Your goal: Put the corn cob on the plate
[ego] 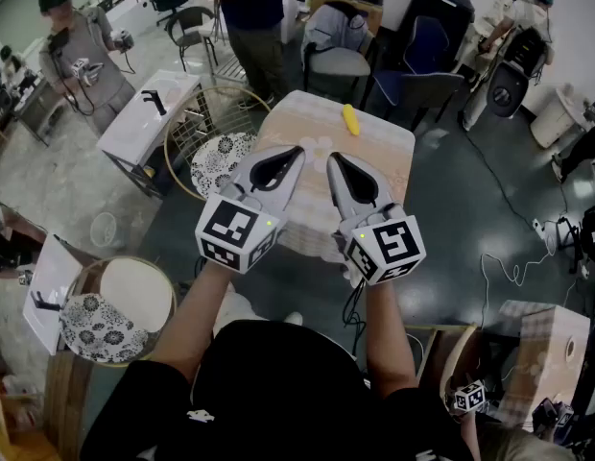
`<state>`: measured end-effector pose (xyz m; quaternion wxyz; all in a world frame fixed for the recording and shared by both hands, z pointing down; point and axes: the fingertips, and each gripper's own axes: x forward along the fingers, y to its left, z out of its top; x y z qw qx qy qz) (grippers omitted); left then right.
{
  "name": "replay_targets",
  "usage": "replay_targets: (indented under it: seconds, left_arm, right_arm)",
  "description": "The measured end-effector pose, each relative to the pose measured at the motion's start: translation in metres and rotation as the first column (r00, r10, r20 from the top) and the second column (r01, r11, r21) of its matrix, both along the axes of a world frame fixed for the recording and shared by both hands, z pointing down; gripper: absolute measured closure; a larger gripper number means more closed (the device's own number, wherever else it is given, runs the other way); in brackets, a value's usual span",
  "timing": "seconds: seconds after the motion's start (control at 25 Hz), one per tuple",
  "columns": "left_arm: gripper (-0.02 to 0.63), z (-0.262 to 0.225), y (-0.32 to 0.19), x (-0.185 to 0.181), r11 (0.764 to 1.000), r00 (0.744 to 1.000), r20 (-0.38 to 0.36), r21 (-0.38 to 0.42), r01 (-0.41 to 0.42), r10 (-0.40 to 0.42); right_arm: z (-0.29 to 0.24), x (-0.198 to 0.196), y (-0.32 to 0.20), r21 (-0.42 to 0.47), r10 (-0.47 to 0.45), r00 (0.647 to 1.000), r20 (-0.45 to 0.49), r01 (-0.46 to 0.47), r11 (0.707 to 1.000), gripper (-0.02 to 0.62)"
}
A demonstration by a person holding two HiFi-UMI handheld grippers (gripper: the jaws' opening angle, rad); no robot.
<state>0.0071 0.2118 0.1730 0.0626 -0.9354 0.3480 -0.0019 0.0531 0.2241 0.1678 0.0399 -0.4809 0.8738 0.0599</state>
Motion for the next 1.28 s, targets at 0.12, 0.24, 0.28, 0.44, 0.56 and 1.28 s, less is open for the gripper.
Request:
replay_targets:
  seconds: [0.12, 0.24, 0.28, 0.44, 0.56, 1.28]
  left_arm:
    - [0.601, -0.002, -0.001, 0.004, 1.000, 1.000, 0.005, -0.001, 0.002, -0.002]
    - [0.601, -0.003, -0.002, 0.006, 1.000, 1.000, 0.011, -0.004, 0.008, -0.007]
    - [0.601, -0.003, -0.002, 0.006, 1.000, 1.000, 0.011, -0.005, 0.010, -0.010]
    - [0.601, 0.000, -0.007, 0.005, 1.000, 1.000, 0.010, -0.017, 0.021, -0.021]
    - [0.601, 0.001, -0.013, 0.002, 0.999, 1.000, 0.014, -0.024, 0.028, -0.028]
    - [0.601, 0.009, -0.079, -0.003, 0.998, 1.000, 0.006, -0.055, 0.021, -0.021]
  right_arm:
    - [-0.003, 0.003, -0.001, 0.003, -0.004, 1.000, 0.009, 0.004, 1.000, 0.595]
    - [-0.004, 0.005, -0.001, 0.006, -0.023, 1.000, 0.019, 0.022, 1.000, 0.595]
    - [-0.003, 0.005, -0.002, 0.004, -0.025, 0.999, 0.019, 0.025, 1.000, 0.595]
    - [0.001, 0.006, -0.006, -0.010, -0.035, 0.999, 0.016, 0.035, 0.999, 0.595]
    - [0.002, 0.005, -0.013, -0.015, -0.034, 0.999, 0.014, 0.034, 0.999, 0.595]
    - [0.005, 0.006, -0.077, -0.039, -0.011, 1.000, 0.021, 0.012, 0.999, 0.595]
